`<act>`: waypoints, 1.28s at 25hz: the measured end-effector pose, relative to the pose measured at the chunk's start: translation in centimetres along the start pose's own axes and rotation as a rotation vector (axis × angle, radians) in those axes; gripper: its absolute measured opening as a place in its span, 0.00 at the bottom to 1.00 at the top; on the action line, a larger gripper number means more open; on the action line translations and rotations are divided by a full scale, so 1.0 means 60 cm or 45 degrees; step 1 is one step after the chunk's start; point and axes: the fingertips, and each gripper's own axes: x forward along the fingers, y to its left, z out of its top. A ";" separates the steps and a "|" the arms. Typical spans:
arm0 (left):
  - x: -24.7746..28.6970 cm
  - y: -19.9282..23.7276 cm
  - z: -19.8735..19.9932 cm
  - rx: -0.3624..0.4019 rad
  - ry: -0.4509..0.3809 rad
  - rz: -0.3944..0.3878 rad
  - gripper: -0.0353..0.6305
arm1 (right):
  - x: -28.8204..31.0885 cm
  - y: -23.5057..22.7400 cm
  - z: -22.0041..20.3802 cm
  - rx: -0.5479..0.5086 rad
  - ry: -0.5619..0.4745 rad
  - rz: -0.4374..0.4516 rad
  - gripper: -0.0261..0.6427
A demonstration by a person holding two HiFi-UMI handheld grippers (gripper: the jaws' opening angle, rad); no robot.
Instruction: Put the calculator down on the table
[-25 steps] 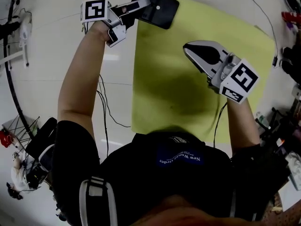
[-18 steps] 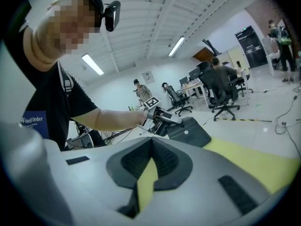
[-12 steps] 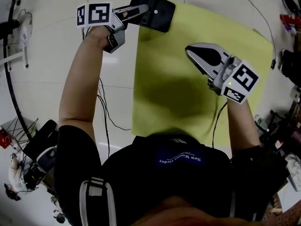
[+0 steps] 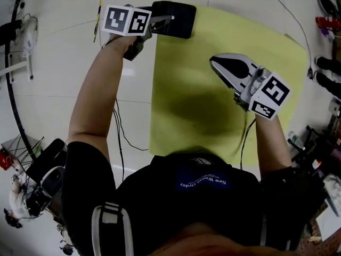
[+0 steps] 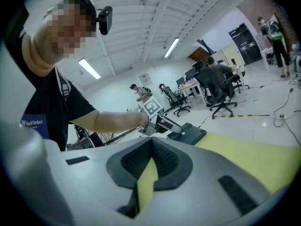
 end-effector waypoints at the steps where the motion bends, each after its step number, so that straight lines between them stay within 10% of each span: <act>1: 0.002 -0.003 0.000 0.010 -0.004 0.012 0.53 | -0.005 0.002 0.000 -0.005 0.002 -0.002 0.02; 13: -0.100 -0.091 0.008 -0.039 -0.351 -0.075 0.53 | -0.078 0.027 0.019 -0.039 -0.041 -0.057 0.02; 23: -0.314 -0.341 -0.115 0.070 -0.672 -0.525 0.52 | -0.133 0.119 0.081 -0.132 -0.102 -0.214 0.02; 27: -0.389 -0.400 -0.088 0.206 -0.766 -0.540 0.10 | -0.179 0.190 0.120 -0.147 -0.162 -0.324 0.02; 32: -0.510 -0.539 -0.068 0.388 -0.878 -0.643 0.06 | -0.298 0.302 0.153 -0.158 -0.281 -0.444 0.02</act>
